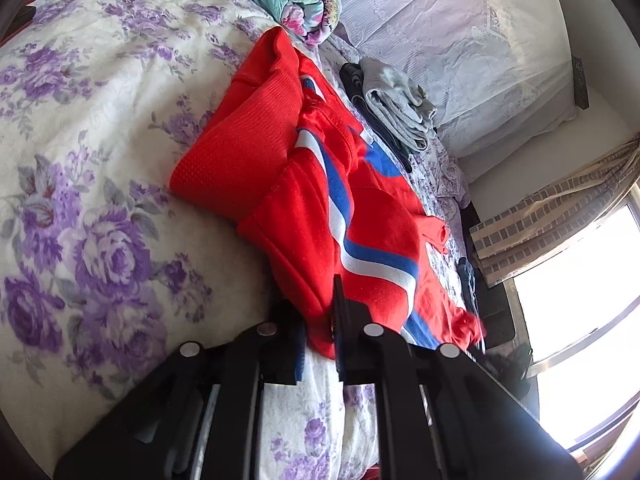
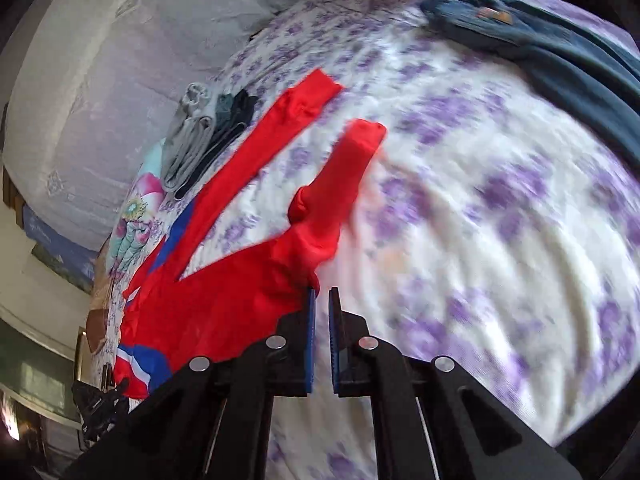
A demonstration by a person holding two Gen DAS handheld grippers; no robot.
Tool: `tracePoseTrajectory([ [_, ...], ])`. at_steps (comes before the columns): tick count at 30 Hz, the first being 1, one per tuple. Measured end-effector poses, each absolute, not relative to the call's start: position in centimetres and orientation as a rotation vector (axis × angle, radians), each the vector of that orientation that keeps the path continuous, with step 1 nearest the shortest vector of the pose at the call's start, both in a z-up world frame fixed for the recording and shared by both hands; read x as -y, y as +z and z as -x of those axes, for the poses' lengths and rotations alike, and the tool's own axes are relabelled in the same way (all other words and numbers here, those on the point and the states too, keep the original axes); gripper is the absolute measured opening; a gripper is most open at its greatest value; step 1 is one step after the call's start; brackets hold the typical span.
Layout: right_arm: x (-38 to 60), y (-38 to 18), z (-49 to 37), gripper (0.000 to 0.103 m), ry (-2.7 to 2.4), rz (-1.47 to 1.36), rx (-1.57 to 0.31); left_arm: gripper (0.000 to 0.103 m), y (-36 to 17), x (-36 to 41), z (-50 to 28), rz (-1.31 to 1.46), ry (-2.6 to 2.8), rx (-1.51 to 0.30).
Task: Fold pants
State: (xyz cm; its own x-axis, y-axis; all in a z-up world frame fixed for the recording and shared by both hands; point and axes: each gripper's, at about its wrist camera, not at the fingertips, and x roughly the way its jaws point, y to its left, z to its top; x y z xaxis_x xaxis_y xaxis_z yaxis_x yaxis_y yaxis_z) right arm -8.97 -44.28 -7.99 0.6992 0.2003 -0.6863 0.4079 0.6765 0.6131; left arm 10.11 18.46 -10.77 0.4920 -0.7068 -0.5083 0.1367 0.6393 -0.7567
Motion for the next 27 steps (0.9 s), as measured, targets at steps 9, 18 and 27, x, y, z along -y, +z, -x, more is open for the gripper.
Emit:
tracePoseTrajectory([
  [9,47.3,-9.2,7.3,0.072,-0.011,-1.032,-0.719,0.015,-10.9,-19.1,-10.9,0.801,-0.565,-0.979],
  [18,47.4,-7.9,-0.5,0.022,0.036,-0.877,-0.702,0.015,-10.4,-19.2,-13.0,0.872,-0.472,-1.004],
  [27,51.5,-9.5,0.2,0.031,0.014,-0.762,-0.753,0.013,-9.3,-18.3,-9.5,0.703,-0.349,-0.951],
])
